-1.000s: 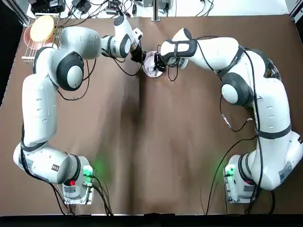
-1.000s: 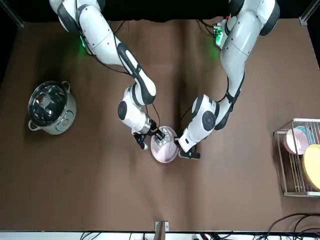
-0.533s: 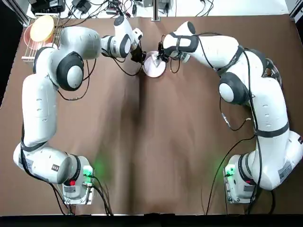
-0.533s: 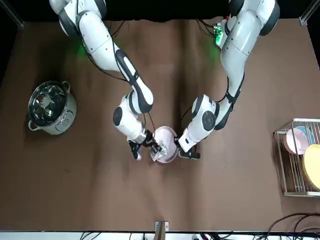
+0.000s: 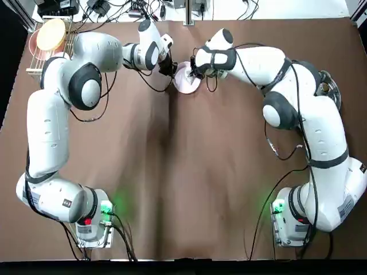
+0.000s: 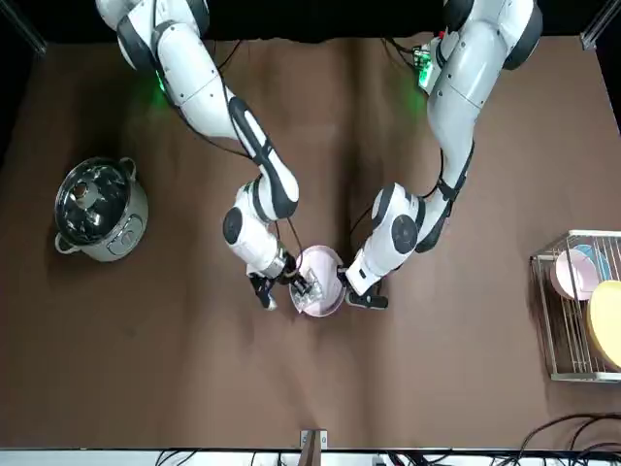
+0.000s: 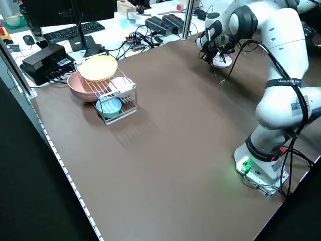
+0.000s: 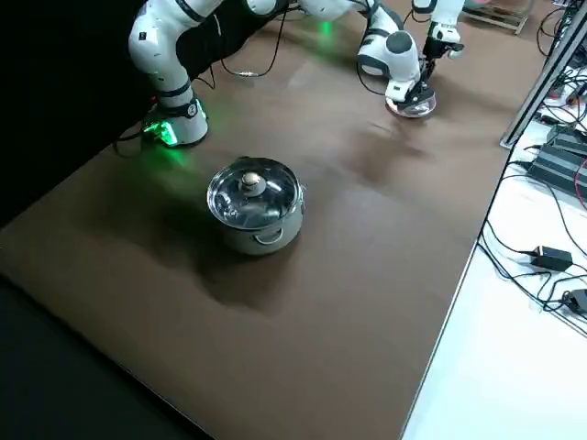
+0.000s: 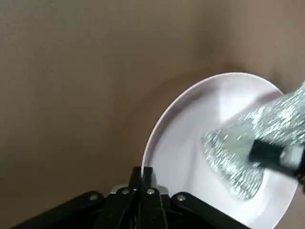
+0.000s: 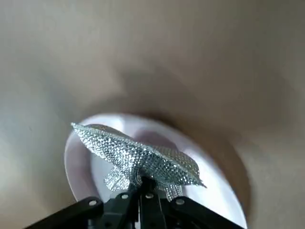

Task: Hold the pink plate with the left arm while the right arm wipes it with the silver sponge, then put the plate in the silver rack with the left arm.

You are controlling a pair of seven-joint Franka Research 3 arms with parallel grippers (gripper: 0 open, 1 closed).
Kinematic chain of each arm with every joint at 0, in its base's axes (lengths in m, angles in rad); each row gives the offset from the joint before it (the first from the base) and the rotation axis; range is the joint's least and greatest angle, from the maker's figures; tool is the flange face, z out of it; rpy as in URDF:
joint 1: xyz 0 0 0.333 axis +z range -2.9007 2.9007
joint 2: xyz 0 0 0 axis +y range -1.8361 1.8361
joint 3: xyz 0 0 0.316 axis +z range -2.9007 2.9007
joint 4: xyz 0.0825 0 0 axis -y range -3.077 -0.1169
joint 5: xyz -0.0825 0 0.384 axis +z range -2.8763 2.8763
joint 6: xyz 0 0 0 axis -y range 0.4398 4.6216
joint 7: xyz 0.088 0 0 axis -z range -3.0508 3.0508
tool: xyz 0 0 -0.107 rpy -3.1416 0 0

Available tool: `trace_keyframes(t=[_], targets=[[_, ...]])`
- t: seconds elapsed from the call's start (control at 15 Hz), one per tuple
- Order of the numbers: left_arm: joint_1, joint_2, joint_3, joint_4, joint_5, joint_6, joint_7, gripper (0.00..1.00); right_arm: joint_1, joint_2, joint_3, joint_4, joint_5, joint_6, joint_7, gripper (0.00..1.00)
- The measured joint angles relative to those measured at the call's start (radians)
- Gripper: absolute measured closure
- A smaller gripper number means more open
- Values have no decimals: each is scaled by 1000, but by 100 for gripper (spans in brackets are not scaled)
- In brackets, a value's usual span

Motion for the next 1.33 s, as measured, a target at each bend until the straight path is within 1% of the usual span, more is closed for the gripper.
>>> trace_keyframes(t=[0.13,0.27,0.4,0.53,0.73,1.0,1.33], targets=[[0,0,0,0,0,0,0,98,48,0,-19,0,-3,7,2,98],[0,0,0,0,0,0,0,98,83,2,-27,0,-3,21,23,98],[0,0,0,0,0,0,0,98,97,8,-29,0,-3,71,54,98],[0,0,0,0,0,0,0,98,95,17,-36,4,-4,96,74,98],[0,0,0,0,0,0,0,98,91,19,-49,6,-28,97,80,98],[0,0,0,0,0,0,0,98,95,14,-71,-15,-75,94,80,98],[0,0,0,0,0,0,0,98,125,-19,-79,-51,-135,39,80,98]])
